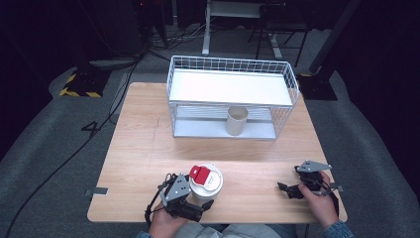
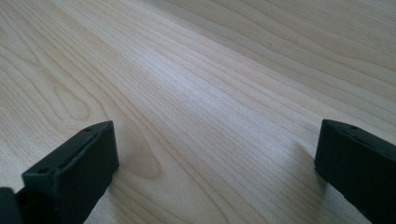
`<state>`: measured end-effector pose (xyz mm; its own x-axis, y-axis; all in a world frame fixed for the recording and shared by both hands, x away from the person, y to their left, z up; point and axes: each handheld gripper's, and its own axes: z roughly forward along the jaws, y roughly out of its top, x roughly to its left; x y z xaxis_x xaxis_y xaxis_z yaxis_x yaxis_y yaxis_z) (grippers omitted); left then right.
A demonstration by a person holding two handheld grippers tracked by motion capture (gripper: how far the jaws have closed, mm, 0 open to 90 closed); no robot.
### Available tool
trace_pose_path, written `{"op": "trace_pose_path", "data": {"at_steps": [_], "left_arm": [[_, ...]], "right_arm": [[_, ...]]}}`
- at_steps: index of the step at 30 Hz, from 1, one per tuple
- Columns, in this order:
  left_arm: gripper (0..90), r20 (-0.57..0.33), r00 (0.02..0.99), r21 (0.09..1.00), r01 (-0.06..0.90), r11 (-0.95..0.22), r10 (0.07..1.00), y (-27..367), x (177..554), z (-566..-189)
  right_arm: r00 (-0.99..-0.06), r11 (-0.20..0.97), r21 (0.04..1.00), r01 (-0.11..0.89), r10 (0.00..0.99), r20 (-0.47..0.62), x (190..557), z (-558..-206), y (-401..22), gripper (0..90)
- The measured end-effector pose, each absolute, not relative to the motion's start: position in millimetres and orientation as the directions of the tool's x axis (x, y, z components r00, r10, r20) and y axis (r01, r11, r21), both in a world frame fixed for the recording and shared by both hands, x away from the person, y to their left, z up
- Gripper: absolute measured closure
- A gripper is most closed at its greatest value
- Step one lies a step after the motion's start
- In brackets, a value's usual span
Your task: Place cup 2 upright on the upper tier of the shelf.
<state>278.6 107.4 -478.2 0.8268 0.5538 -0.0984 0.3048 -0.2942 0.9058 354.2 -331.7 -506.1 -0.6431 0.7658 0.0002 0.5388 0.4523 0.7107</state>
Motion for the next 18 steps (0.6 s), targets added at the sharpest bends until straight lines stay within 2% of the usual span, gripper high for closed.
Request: {"op": "trace_pose_path", "data": {"at_steps": [12,15,18], "left_arm": [[0.1,-0.102,0.816,0.919,0.297,-0.261,0.569,94.0,283.1,-483.2],[9.1,-0.098,0.818,0.92,0.291,-0.262,0.567,95.9,282.3,-484.0],[9.8,-0.101,0.815,0.92,0.295,-0.259,0.571,96.0,281.3,-484.4]], "right_arm": [[-0.646,0.454,0.71,0.538,0.764,0.0,354.4,-506.1,-331.8,0.0],[-0.646,0.454,0.71,0.538,0.764,0.001,354.4,-506.1,-331.8,0.0],[-0.646,0.454,0.71,0.538,0.764,0.0,354.4,-506.1,-331.8,0.0]]}}
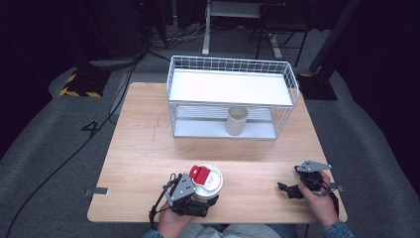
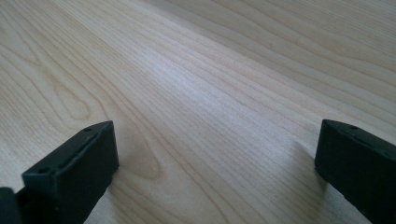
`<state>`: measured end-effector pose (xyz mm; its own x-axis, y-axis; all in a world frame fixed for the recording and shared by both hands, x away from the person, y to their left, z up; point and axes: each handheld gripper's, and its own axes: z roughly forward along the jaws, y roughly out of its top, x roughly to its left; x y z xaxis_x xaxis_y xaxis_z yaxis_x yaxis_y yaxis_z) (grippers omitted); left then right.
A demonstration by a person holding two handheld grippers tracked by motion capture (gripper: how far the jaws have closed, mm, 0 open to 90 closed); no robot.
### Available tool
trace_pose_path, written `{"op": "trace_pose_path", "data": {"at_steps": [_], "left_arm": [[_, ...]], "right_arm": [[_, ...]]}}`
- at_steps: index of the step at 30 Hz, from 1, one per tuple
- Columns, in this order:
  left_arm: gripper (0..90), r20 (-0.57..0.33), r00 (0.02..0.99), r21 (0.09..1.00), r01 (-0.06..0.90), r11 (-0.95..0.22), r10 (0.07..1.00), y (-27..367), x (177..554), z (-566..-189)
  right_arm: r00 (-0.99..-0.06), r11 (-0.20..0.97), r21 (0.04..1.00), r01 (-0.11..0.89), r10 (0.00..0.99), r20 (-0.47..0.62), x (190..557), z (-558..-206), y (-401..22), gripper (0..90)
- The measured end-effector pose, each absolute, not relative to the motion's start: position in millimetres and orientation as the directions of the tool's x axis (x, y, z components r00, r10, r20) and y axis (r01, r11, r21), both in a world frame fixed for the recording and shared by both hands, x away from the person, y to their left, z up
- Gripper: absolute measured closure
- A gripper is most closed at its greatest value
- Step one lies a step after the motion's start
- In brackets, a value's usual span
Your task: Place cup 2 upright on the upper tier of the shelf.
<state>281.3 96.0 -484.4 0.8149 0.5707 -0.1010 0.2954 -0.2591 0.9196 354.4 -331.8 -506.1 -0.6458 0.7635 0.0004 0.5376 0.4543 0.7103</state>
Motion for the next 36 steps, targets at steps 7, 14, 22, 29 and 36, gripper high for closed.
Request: {"op": "trace_pose_path", "data": {"at_steps": [7,14,22,29,36], "left_arm": [[11.1,-0.083,0.801,0.926,0.282,-0.251,0.593,95.2,277.8,-485.4],[11.9,-0.073,0.793,0.93,0.274,-0.246,0.604,94.8,275.9,-486.2],[12.2,-0.069,0.794,0.929,0.272,-0.252,0.604,94.9,275.9,-485.7],[12.5,-0.059,0.799,0.925,0.269,-0.268,0.599,96.1,276.9,-483.9],[12.7,-0.052,0.8,0.919,0.273,-0.285,0.598,96.4,278.2,-481.7]], "right_arm": [[-0.646,0.454,0.71,0.538,0.764,0.0,354.4,-506.1,-331.8,0.0],[-0.646,0.454,0.71,0.538,0.764,0.001,354.4,-506.1,-331.8,0.0],[-0.649,0.457,0.71,0.535,0.76,0.0,354.8,-506.1,-331.9,0.0],[-0.649,0.457,0.711,0.535,0.76,0.0,354.8,-506.2,-331.8,0.0],[-0.65,0.457,0.711,0.535,0.76,-0.001,354.8,-506.2,-331.9,0.0]]}}
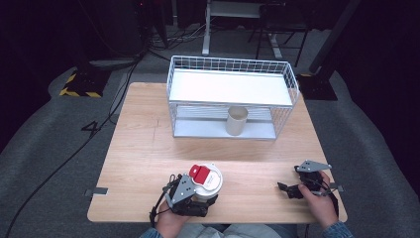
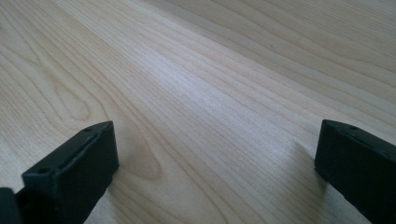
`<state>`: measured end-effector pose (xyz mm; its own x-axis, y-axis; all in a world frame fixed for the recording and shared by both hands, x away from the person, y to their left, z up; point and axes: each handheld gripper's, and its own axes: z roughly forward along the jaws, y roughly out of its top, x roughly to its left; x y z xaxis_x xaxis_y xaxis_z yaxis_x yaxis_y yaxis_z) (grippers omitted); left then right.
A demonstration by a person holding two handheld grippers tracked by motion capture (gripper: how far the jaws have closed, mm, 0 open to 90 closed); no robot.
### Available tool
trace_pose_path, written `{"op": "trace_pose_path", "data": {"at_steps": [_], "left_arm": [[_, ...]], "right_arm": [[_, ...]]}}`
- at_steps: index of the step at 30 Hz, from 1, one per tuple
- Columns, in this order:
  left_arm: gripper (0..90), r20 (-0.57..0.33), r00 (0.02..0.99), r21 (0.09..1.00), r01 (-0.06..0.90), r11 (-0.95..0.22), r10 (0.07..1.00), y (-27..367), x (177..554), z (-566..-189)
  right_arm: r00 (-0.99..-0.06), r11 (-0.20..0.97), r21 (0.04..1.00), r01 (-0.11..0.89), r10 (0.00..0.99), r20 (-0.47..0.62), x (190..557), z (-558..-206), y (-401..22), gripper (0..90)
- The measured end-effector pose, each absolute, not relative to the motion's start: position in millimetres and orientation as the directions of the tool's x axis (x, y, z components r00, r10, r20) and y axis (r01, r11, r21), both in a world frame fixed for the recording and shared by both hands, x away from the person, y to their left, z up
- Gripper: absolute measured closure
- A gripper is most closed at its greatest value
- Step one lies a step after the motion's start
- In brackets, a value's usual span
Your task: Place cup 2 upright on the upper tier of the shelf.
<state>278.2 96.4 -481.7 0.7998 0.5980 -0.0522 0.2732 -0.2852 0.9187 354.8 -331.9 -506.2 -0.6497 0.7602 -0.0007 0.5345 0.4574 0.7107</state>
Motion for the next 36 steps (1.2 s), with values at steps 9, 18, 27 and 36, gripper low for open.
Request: {"op": "trace_pose_path", "data": {"at_steps": [9,18,27,36], "left_arm": [[12.9,-0.054,0.793,0.921,0.274,-0.276,0.607,101.2,280.5,-471.9],[13.0,-0.071,0.79,0.928,0.276,-0.25,0.609,112.1,288.3,-449.8],[13.0,-0.06,0.794,0.933,0.26,-0.249,0.604,118.6,296.4,-426.3],[13.0,-0.057,0.805,0.937,0.247,-0.247,0.59,122.2,306.6,-399.5]], "right_arm": [[-0.65,0.458,0.711,0.534,0.76,-0.001,354.8,-506.2,-331.9,0.0],[-0.65,0.457,0.711,0.534,0.76,-0.001,354.8,-506.2,-331.8,0.0],[-0.651,0.459,0.71,0.534,0.759,-0.001,354.8,-506.2,-331.9,0.0],[-0.65,0.457,0.711,0.534,0.76,-0.001,354.8,-506.3,-331.7,0.0]]}}
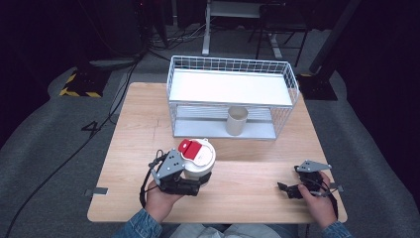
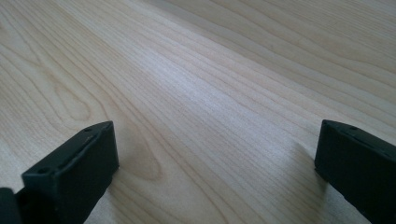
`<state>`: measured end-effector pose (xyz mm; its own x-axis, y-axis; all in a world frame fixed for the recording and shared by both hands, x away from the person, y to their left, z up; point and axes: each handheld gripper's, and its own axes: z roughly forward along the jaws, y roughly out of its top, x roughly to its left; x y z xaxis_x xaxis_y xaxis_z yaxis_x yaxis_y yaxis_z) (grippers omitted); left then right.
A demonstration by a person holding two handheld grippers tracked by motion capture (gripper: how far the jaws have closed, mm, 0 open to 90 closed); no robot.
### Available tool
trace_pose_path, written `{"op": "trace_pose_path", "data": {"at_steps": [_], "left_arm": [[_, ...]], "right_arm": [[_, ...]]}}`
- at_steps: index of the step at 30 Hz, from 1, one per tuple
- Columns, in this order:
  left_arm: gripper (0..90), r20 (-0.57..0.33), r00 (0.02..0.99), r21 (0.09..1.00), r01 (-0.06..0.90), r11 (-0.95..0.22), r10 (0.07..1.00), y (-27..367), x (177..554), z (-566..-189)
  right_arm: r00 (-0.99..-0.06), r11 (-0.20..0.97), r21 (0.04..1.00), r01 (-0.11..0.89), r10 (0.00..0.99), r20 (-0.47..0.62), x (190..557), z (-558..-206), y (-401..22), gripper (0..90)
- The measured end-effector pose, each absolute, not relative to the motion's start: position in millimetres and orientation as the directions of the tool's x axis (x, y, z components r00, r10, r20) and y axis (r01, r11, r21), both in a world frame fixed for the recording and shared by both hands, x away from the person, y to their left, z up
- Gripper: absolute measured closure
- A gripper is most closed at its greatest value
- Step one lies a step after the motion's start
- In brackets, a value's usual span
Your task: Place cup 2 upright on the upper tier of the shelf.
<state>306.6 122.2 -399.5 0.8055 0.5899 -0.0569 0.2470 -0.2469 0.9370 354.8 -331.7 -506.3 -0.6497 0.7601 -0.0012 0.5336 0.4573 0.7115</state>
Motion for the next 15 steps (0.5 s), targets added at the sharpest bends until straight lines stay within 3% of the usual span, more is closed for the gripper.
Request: {"op": "trace_pose_path", "data": {"at_steps": [15], "left_arm": [[13.1,-0.049,0.809,0.944,0.228,-0.236,0.586,124.7,330.7,-360.6]], "right_arm": [[-0.65,0.457,0.712,0.533,0.76,-0.001,354.8,-506.3,-331.7,0.0]]}}
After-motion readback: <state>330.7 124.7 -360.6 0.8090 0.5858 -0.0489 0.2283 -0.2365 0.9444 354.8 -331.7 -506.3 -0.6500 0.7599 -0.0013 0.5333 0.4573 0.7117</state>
